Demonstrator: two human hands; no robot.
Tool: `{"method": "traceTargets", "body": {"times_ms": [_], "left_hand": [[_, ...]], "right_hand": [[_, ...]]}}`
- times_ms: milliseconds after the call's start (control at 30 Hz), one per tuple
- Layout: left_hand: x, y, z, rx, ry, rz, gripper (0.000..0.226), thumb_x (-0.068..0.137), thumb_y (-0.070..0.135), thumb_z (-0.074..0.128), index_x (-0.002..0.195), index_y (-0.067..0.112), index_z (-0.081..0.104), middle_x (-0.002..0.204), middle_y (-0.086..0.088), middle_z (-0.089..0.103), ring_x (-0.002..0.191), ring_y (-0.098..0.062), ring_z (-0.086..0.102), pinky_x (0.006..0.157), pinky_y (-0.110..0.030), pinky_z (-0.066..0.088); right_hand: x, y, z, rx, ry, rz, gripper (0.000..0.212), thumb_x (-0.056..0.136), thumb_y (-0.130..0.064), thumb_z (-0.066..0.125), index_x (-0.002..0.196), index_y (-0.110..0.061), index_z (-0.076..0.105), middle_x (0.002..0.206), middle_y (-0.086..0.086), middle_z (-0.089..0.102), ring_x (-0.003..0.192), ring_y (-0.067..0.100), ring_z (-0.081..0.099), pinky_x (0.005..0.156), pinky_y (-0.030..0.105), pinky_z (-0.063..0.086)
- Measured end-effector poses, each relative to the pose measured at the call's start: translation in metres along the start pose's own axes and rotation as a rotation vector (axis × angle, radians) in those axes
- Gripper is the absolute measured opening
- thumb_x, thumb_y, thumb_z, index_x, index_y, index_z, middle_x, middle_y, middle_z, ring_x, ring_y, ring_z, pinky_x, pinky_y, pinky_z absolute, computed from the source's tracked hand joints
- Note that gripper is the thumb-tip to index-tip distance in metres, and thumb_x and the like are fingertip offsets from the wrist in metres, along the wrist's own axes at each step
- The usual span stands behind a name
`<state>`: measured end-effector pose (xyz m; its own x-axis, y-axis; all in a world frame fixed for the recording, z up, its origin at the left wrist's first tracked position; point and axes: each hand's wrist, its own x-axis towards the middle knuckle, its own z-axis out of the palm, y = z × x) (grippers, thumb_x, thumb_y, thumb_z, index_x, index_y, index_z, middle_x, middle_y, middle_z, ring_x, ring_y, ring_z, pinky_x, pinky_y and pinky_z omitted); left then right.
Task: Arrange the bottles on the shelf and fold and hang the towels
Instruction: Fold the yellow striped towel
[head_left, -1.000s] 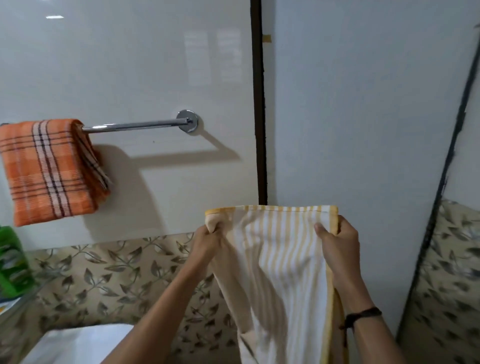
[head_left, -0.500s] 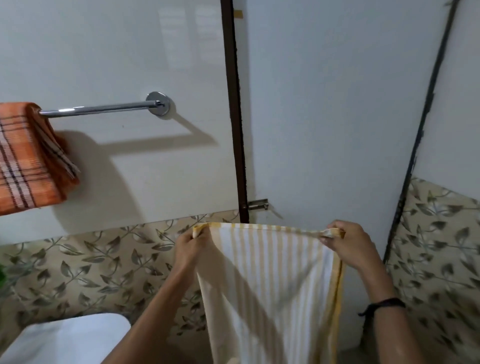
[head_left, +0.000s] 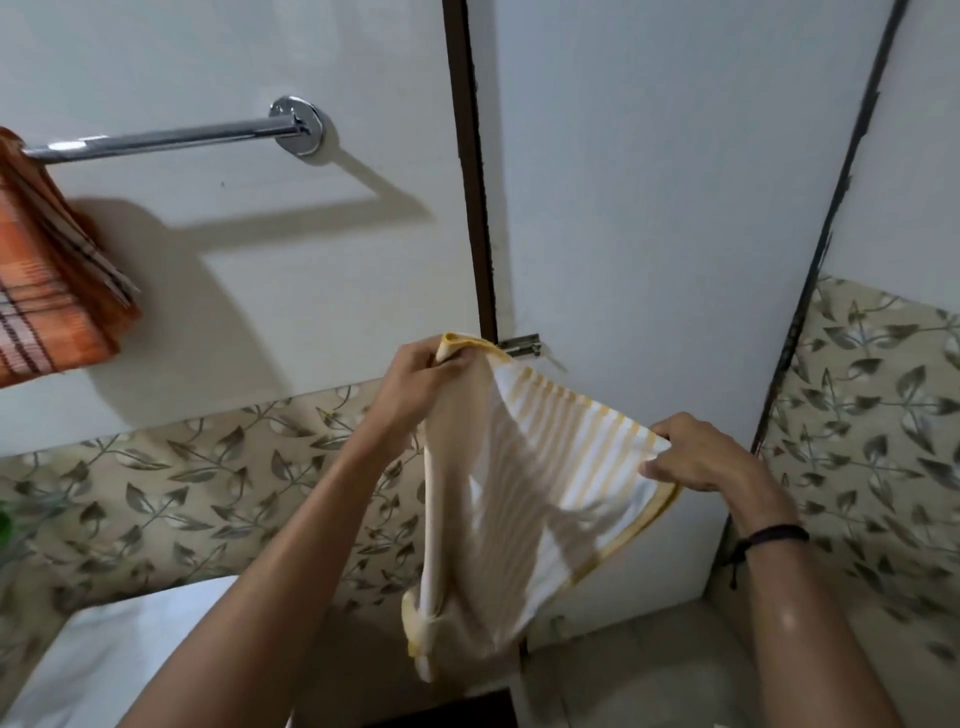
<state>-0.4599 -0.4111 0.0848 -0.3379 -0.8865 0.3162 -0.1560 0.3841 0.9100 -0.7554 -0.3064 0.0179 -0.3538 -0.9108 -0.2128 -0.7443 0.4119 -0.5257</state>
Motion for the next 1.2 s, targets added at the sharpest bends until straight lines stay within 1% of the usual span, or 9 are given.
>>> {"method": "traceTargets", "body": {"times_ms": [200, 300, 400, 500, 567, 733, 867, 1000, 1200], "left_hand": [[0.018, -0.01, -0.026, -0.066, 0.22, -0.088, 0.013, 0.095, 0.018, 0.066, 0.09, 0.013, 0.077, 0.083, -0.002, 0.07, 0.079, -0.016, 0.062, 0.07, -0.031, 0.047], [0.021, -0.029, -0.029, 0.02, 0.266, -0.202, 0.022, 0.085, 0.033, 0.067, 0.084, 0.014, 0.078, 0.076, -0.006, 0.07, 0.074, -0.021, 0.064, 0.066, -0.035, 0.048], [0.015, -0.043, -0.019, 0.032, 0.32, -0.31, 0.044, 0.076, 0.045, 0.062, 0.084, 0.003, 0.069, 0.069, -0.006, 0.061, 0.068, -0.019, 0.056, 0.062, -0.037, 0.042], [0.012, -0.048, -0.013, -0.009, 0.343, -0.333, 0.043, 0.079, 0.041, 0.062, 0.089, 0.0, 0.071, 0.074, -0.006, 0.064, 0.072, -0.019, 0.058, 0.066, -0.034, 0.044], [0.008, -0.048, -0.008, -0.054, 0.343, -0.322, 0.038, 0.086, 0.034, 0.064, 0.09, -0.002, 0.072, 0.076, -0.007, 0.065, 0.072, -0.019, 0.058, 0.066, -0.032, 0.044], [-0.01, -0.043, 0.039, -0.073, 0.075, -0.27, 0.018, 0.092, 0.019, 0.067, 0.085, 0.007, 0.078, 0.075, -0.006, 0.067, 0.069, -0.018, 0.056, 0.063, -0.029, 0.042], [-0.021, -0.039, 0.079, -0.035, -0.073, -0.188, 0.018, 0.091, 0.026, 0.071, 0.085, 0.013, 0.082, 0.078, -0.011, 0.075, 0.072, -0.013, 0.06, 0.068, -0.031, 0.043], [-0.025, -0.039, 0.088, -0.078, -0.092, -0.154, 0.022, 0.093, 0.031, 0.069, 0.082, 0.018, 0.082, 0.083, -0.024, 0.073, 0.071, -0.02, 0.055, 0.07, -0.037, 0.04], [-0.021, -0.043, 0.087, -0.083, -0.216, -0.125, 0.042, 0.087, 0.056, 0.063, 0.09, 0.017, 0.079, 0.079, -0.017, 0.061, 0.077, -0.022, 0.052, 0.077, -0.038, 0.041]], "right_hand": [[-0.018, -0.013, 0.005, 0.088, 0.366, -0.06, 0.012, 0.097, -0.021, 0.059, 0.088, -0.019, 0.065, 0.081, 0.003, 0.063, 0.075, 0.025, 0.06, 0.058, 0.031, 0.04], [-0.019, -0.019, 0.007, 0.1, 0.162, -0.124, 0.014, 0.095, -0.023, 0.065, 0.084, -0.015, 0.064, 0.074, 0.002, 0.061, 0.072, 0.023, 0.059, 0.061, 0.031, 0.038], [-0.024, -0.028, 0.008, 0.397, 0.001, -0.227, 0.028, 0.093, -0.024, 0.071, 0.071, -0.012, 0.057, 0.056, -0.006, 0.041, 0.052, 0.012, 0.041, 0.051, 0.024, 0.033], [-0.024, -0.029, 0.015, 0.649, 0.032, -0.205, 0.031, 0.091, -0.031, 0.074, 0.071, -0.008, 0.064, 0.06, -0.001, 0.042, 0.056, 0.018, 0.038, 0.054, 0.025, 0.033], [-0.02, -0.029, 0.017, 0.853, 0.091, -0.17, 0.036, 0.088, -0.033, 0.076, 0.091, 0.003, 0.069, 0.074, 0.008, 0.05, 0.069, 0.023, 0.045, 0.066, 0.032, 0.038], [-0.017, -0.057, 0.031, 0.875, 0.141, -0.161, 0.031, 0.088, -0.02, 0.076, 0.116, -0.024, 0.064, 0.077, -0.001, 0.06, 0.046, 0.004, 0.048, 0.043, 0.017, 0.039], [-0.018, -0.082, 0.045, 0.717, 0.084, -0.232, 0.046, 0.097, -0.018, 0.063, 0.137, -0.037, 0.05, 0.096, 0.001, 0.063, 0.056, 0.008, 0.054, 0.047, 0.022, 0.047], [-0.02, -0.086, 0.038, 0.666, 0.085, -0.271, 0.041, 0.099, -0.012, 0.055, 0.135, -0.033, 0.055, 0.099, 0.002, 0.063, 0.056, 0.01, 0.055, 0.049, 0.023, 0.05], [-0.024, -0.084, 0.027, 0.854, 0.148, -0.231, 0.029, 0.096, -0.008, 0.056, 0.117, -0.026, 0.065, 0.091, 0.01, 0.07, 0.054, 0.014, 0.064, 0.053, 0.027, 0.057]]}}
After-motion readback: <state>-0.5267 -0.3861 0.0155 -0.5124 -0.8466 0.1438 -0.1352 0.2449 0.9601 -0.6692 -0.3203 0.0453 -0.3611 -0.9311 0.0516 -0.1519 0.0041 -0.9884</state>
